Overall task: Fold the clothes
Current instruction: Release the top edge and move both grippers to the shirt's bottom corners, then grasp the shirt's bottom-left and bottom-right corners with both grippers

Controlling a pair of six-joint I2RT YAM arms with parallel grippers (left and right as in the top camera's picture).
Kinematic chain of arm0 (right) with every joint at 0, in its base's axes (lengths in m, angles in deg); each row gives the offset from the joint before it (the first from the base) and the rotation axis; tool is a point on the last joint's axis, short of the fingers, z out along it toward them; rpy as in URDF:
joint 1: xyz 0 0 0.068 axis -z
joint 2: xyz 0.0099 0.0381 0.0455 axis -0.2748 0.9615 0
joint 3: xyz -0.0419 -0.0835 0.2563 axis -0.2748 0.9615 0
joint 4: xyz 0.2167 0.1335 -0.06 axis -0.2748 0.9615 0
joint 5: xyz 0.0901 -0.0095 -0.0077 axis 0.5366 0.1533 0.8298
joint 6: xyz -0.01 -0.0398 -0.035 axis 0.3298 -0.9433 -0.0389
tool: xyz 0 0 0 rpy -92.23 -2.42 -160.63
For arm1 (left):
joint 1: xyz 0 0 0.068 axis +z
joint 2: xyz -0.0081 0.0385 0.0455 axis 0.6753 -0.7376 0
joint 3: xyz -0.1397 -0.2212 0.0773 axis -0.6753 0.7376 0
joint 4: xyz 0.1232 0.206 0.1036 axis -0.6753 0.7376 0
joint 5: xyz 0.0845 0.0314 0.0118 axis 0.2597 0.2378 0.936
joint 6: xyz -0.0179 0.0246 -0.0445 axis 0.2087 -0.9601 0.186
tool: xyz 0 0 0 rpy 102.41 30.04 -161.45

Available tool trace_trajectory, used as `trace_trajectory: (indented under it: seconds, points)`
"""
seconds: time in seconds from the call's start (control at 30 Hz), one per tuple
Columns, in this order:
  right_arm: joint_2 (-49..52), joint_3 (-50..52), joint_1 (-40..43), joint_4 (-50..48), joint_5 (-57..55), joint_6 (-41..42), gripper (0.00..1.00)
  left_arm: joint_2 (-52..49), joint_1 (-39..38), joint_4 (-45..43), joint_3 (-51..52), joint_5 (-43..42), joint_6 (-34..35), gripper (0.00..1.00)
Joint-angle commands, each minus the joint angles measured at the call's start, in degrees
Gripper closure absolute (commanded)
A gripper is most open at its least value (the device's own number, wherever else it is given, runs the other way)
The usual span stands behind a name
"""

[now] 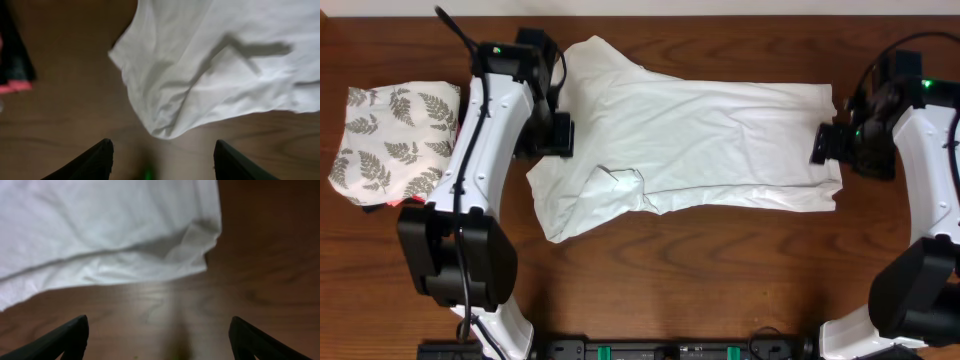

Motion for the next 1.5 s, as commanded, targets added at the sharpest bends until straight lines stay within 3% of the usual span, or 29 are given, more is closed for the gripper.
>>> trace_trajectory:
  seconds: [0.0, 0.2, 0.4, 0.67, 0.93, 1.17, 1.47]
  points:
    - [-4.94, 3.85, -0.26, 0.17, 1.90, 1.55, 0.12, 4.04, 0.20, -1.84, 7.34, 2.43, 1.84, 0.35]
    - [-14.95, 14.56, -0.28, -3.43, 2.36, 4.11, 0.11, 16.87, -0.81, -12.87, 24.90, 2.36, 4.81, 0.35]
    - [-22.53, 27.85, -0.28, -13.77, 4.94, 4.39, 0.11, 28.48, -4.44, -28.96, 40.46, 2.40, 4.61, 0.35]
    - [-22.62, 42.21, -0.17, -35.89, 4.81, 3.63, 0.13, 28.92, -7.37, -43.76, 54.12, 2.38, 1.97, 0.35]
    - [-22.62, 44.98, -0.07, -46.47, 1.20, 3.63, 0.15, 28.26, -7.37, -46.71, 55.43, 2.40, 1.97, 0.35]
    - [-19.61, 44.98, -0.07, -47.36, -7.89, 3.61, 0.13, 27.43, -7.37, -47.80, 55.43, 2.40, 2.01, 0.35]
    - [-11.63, 44.98, 0.00, -50.34, -8.00, 2.38, 0.12, 27.02, -7.37, -47.82, 55.43, 2.40, 2.03, 0.35]
